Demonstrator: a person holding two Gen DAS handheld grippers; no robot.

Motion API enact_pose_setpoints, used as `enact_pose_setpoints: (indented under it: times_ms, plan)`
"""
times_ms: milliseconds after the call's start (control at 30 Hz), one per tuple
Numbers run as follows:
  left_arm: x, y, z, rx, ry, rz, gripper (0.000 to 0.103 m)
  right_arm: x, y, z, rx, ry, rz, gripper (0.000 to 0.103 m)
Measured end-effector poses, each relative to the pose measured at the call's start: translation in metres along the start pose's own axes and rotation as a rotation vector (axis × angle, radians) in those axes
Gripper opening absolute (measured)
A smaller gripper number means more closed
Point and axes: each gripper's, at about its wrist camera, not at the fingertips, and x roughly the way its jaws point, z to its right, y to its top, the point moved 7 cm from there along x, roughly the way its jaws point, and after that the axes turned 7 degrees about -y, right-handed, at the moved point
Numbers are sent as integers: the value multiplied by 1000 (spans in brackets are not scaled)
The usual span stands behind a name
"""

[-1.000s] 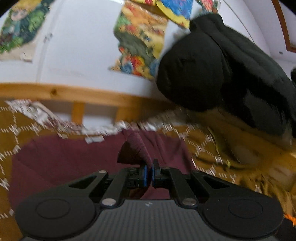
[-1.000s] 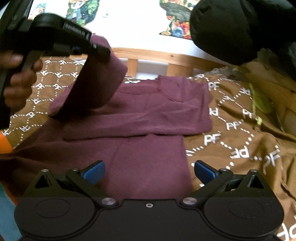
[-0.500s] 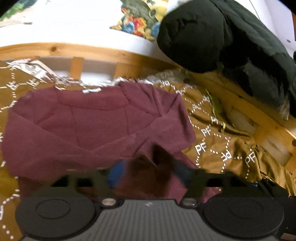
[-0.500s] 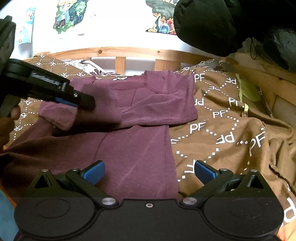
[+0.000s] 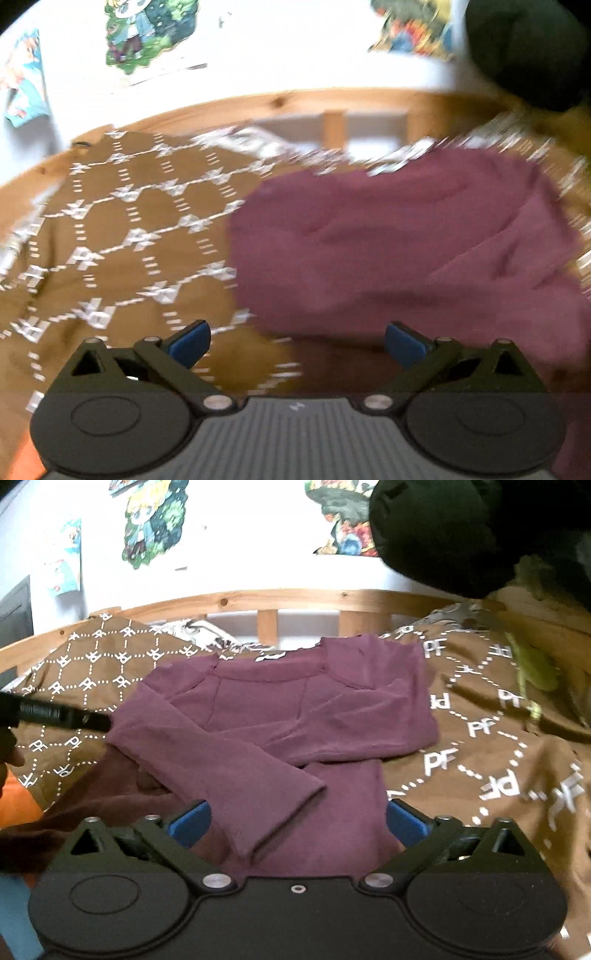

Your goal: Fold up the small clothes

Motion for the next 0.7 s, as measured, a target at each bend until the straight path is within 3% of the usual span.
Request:
enact_pose_setpoints:
  times_ms: [100,200,333,467,700]
  plan:
    - [22,-11,-19,42,74,-76,102,25,3,-1,28,25,-72,79]
    - [35,-16,-27,36,67,-92,102,45,4,1,60,20,-126,63]
    - [53,-10,-15,116,72,-60,102,57,7,5,119,2,-137,42]
    - [73,1,-4,214,134,8,102,57,9,4,97,-1,-113,23]
    - [84,23,-21,150,269,92,92,51,4,-4,15,2,-78,12]
